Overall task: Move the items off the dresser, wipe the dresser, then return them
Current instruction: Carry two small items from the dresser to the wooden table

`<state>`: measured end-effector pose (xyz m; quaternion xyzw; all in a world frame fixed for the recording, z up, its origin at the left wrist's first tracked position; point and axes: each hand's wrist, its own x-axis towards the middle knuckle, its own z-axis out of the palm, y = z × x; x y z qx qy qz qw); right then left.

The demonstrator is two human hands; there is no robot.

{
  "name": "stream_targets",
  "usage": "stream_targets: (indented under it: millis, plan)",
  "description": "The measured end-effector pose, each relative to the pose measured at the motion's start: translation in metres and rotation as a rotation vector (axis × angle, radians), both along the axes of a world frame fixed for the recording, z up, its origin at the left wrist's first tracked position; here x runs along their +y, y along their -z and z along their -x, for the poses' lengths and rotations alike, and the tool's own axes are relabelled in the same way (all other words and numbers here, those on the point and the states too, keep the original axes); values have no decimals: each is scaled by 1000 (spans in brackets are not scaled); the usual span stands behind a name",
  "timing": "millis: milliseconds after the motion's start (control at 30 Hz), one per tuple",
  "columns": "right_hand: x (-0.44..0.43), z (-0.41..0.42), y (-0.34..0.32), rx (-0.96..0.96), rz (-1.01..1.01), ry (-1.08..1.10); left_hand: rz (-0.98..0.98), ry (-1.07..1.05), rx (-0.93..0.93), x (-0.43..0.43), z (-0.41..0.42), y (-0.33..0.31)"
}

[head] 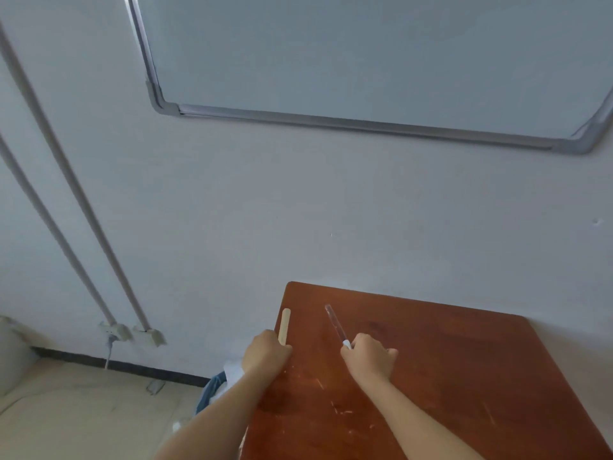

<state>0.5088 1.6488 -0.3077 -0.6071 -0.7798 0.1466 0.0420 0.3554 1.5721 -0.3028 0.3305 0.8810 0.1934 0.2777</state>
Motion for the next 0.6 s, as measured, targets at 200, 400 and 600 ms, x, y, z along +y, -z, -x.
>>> stream_targets:
  millis: [200,400,600]
  plan:
    - [48,41,22,45,125,-18,28,19,-6,63,17,17]
    - [67,61,31,23,193,-80,51,3,-10,90,22,34]
    - [74,80,37,19,213,-102,33,47,-15,109,35,42]
